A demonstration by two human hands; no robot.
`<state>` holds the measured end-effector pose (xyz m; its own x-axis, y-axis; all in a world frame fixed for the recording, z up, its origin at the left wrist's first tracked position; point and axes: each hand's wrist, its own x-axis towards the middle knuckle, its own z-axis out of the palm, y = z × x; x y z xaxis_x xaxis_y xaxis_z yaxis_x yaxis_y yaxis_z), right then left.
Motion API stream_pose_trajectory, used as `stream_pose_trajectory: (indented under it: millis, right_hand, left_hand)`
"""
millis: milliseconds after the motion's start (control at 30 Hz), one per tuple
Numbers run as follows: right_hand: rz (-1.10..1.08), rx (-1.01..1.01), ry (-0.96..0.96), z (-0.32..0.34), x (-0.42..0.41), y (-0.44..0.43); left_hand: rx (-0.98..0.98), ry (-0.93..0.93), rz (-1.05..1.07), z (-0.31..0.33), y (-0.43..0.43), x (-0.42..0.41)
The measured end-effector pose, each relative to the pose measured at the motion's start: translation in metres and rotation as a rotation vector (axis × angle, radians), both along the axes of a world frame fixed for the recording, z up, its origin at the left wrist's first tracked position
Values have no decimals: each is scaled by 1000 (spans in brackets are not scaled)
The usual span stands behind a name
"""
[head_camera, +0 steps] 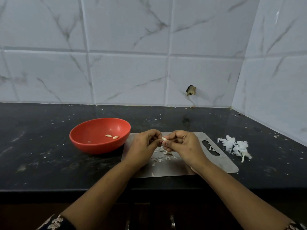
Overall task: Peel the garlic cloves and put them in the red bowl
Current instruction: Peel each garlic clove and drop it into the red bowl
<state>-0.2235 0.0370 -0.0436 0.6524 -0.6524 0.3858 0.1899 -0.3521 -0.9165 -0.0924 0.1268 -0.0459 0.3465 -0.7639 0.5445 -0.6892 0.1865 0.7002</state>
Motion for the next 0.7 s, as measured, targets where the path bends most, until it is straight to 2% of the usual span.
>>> stream_pose_trajectory:
  millis: [200,433,533,700]
  right_hand:
    - [-53,-68,-41,-2,3,-1]
    - [-66,221,-153,4,0,-8]
    - [-41,279,-129,5,-1,-8]
    - [-12,226,-39,5,1,-3]
  left_hand:
    - [-19,31,-13,-1,-2,-2]
    - [-36,-27,-43,3,2,-12]
    - [-39,5,-5,0,0,-11]
    - [-46,1,52,2,2,-12]
